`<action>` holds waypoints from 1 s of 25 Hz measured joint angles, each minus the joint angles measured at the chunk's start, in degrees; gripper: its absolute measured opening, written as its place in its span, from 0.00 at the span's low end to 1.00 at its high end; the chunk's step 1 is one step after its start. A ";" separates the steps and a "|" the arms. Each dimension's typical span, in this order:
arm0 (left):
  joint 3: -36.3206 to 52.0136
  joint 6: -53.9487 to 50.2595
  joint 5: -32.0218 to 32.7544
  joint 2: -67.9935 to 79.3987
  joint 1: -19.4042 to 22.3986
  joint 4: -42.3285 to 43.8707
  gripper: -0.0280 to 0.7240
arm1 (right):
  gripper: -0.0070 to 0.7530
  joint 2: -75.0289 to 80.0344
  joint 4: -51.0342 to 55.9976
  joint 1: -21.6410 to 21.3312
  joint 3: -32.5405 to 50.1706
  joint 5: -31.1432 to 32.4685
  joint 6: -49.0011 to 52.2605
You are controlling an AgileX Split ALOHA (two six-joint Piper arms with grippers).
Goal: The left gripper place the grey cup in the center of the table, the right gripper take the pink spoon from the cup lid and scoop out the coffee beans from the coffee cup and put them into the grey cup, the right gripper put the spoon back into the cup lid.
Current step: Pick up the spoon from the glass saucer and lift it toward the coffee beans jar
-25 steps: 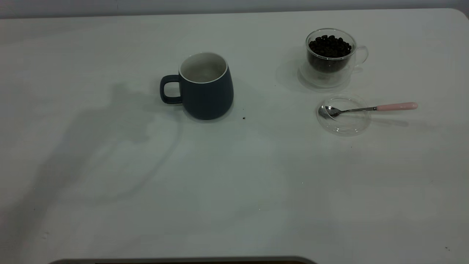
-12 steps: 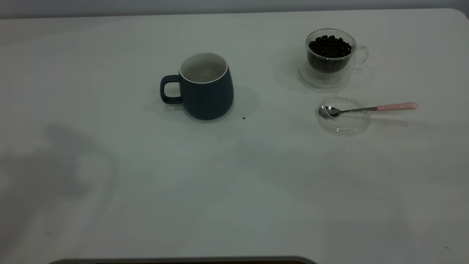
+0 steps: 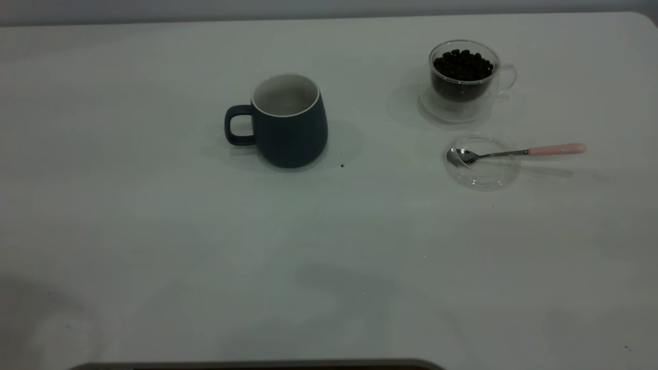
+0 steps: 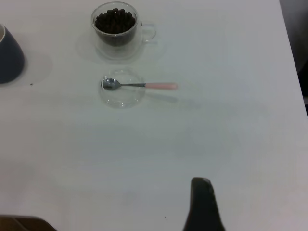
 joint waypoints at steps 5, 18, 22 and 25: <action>11.50 -3.22 -0.81 -10.32 0.00 0.87 0.53 | 0.77 0.00 0.00 0.00 0.00 0.00 0.00; 17.80 -3.46 -2.95 -36.26 0.00 0.87 0.53 | 0.77 0.00 0.00 0.00 0.00 0.00 0.00; 17.80 -3.46 -2.79 -43.50 0.16 0.57 0.53 | 0.77 0.00 0.00 0.00 0.00 0.00 0.00; 17.80 -3.46 -2.52 -47.89 2.86 0.30 0.53 | 0.77 0.00 0.00 0.00 0.00 0.00 0.00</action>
